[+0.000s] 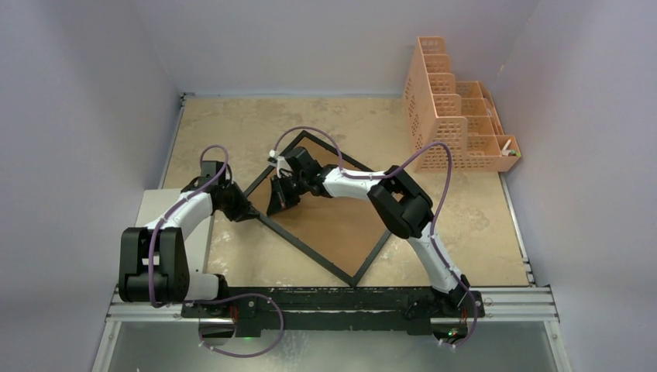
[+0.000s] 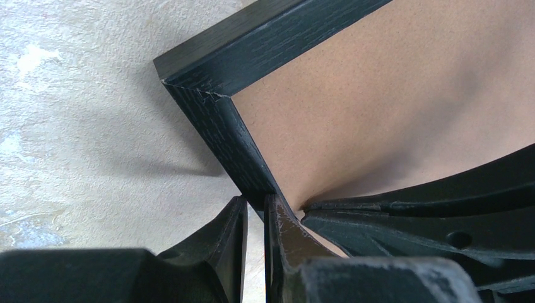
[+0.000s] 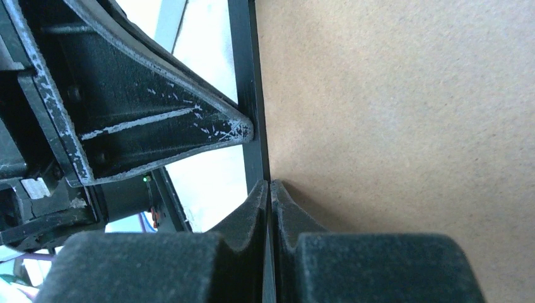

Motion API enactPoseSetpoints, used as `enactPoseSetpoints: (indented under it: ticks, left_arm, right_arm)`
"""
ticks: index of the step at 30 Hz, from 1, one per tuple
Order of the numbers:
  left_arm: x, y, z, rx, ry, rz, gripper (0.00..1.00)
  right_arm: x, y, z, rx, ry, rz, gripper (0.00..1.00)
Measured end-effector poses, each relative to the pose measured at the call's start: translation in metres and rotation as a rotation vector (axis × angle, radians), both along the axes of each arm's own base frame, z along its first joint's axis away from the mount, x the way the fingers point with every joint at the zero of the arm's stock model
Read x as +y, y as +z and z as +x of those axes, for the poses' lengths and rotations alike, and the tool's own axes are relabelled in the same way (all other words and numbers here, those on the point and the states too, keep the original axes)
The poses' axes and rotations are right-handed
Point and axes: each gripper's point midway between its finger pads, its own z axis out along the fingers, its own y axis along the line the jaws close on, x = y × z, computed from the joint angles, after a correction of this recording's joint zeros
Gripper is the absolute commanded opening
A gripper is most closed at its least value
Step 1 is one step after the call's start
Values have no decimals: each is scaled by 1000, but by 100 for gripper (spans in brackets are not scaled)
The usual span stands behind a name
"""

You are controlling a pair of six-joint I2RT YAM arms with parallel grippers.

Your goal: Put the photo into the frame

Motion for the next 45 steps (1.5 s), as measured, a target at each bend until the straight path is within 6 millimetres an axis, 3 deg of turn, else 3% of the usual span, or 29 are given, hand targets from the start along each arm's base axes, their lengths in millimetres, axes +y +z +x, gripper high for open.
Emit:
enactPoseSetpoints:
  ticks: [31, 45]
  left_arm:
    - [0, -1, 0, 5, 2, -7, 9]
    - [0, -2, -1, 13, 2, -9, 8]
  right_arm:
    - [9, 12, -4, -37, 56, 124, 2]
    - [7, 1, -4, -16, 54, 87, 3]
